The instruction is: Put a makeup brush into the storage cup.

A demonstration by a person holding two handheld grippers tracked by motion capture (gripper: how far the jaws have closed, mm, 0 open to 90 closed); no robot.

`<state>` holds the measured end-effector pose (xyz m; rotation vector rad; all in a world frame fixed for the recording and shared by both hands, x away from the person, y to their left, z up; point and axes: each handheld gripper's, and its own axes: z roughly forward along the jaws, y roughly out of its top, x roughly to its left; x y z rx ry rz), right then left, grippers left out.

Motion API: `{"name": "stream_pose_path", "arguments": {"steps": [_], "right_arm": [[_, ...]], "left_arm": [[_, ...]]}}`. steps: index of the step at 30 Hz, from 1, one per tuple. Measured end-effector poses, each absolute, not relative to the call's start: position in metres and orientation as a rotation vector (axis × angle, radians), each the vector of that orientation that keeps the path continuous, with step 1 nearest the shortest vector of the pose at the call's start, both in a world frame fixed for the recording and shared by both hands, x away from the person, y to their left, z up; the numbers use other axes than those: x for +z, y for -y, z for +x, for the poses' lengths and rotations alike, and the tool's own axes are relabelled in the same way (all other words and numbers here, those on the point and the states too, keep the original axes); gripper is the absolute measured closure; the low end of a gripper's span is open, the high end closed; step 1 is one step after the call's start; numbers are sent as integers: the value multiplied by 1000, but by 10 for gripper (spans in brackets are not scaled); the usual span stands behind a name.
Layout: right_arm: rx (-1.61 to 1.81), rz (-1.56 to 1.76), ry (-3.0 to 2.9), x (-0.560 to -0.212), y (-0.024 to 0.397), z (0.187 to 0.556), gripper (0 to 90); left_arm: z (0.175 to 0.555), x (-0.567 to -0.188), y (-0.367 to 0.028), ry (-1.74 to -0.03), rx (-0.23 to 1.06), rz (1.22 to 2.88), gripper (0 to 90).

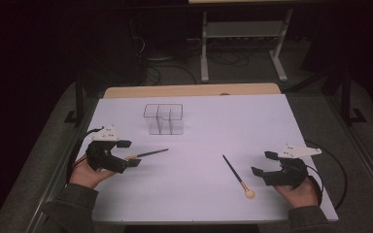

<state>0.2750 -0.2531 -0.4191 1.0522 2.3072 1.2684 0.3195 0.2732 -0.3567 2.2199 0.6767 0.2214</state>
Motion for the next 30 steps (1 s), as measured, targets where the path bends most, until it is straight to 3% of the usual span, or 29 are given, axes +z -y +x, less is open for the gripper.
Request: {"name": "stream_pose_path", "arguments": {"steps": [12, 30], "right_arm": [[1279, 1040, -2321, -420, 253, 278, 199], [1282, 1016, -2356, -420, 252, 280, 201]], "left_arm": [[346, -358, -259, -610, 243, 2375, 261], [380, -369, -238, -589, 154, 2534, 397]]}}
